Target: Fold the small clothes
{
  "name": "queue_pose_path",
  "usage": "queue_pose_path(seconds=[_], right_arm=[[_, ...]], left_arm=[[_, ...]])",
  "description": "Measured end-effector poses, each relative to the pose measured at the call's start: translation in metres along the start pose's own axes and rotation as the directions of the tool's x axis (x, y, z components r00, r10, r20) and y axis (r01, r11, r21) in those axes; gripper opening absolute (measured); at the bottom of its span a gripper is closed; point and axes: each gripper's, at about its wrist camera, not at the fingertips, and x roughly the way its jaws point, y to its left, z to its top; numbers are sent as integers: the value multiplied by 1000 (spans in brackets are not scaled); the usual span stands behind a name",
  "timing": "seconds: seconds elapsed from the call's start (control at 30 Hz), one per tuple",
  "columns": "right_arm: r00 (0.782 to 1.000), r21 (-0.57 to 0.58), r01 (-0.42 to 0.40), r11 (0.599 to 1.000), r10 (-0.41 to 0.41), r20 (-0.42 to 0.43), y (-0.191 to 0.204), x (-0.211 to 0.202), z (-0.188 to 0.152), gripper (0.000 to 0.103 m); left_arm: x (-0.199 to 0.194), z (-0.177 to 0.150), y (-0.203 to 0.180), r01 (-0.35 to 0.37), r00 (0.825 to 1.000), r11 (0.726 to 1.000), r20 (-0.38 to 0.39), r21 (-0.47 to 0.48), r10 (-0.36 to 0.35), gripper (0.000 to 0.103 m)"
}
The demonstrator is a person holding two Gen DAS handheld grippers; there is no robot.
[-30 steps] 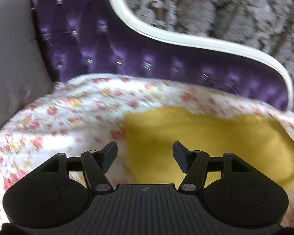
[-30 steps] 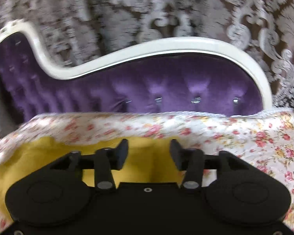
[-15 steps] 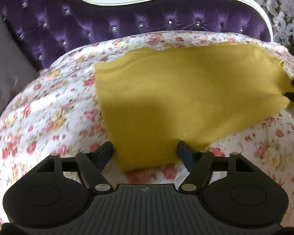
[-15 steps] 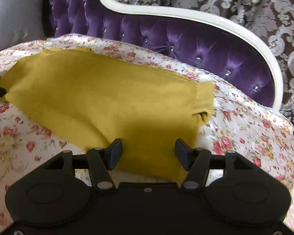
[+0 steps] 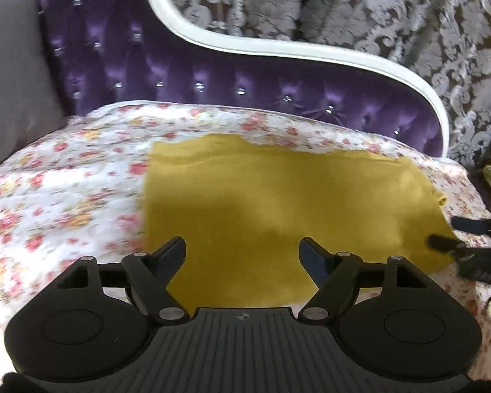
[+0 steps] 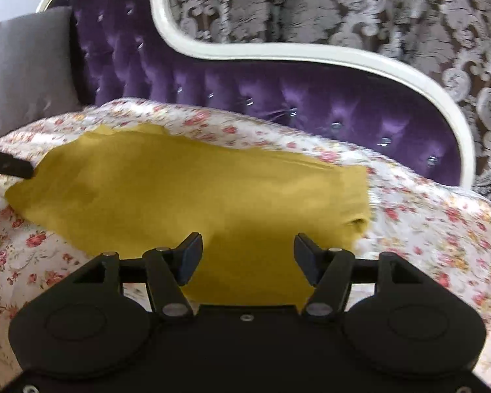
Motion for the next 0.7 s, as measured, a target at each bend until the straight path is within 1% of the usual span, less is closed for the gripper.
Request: queue_pose_path(seconds=[0.07,0.17,0.23,0.3,0.33,0.4,0.47,0.63,0.7], right_arm=[[1000,-13,-11,1000,10,-25,10,9,-3,66],[997,-13,-10,1000,9,-73,16,16,-13,67],[998,15,-19,1000,20,-66,14,13,-21,69],[997,50,-29,998,33,-71,9,10,-26,72],[997,70,-37,997,42,-69,6,9,-27,73],[996,96,-51,994,57,-64,1,8,-30,73],[997,97,-52,994,58,-59,1,8,-30,73],[997,117,-57,991,63,-45,0,9,-33,75],[997,119,-60,991,66,-46,0,9,-32,75]], left_arm=[[14,-2,-13,3,1000,1000,-23,12,-2,75],[32,-14,-25,-23,997,998,-76,57,28,75],[39,-28,-27,-39,993,995,-111,88,49,76],[36,-39,-26,-43,996,992,-68,115,51,78],[34,-42,-25,-41,997,992,-59,117,49,79],[33,-43,-21,-31,998,994,-53,102,37,79],[33,-43,-21,-27,998,994,-50,103,32,80],[32,-48,-25,-38,999,995,-24,94,40,81],[31,-47,-25,-30,999,995,-31,98,33,81]])
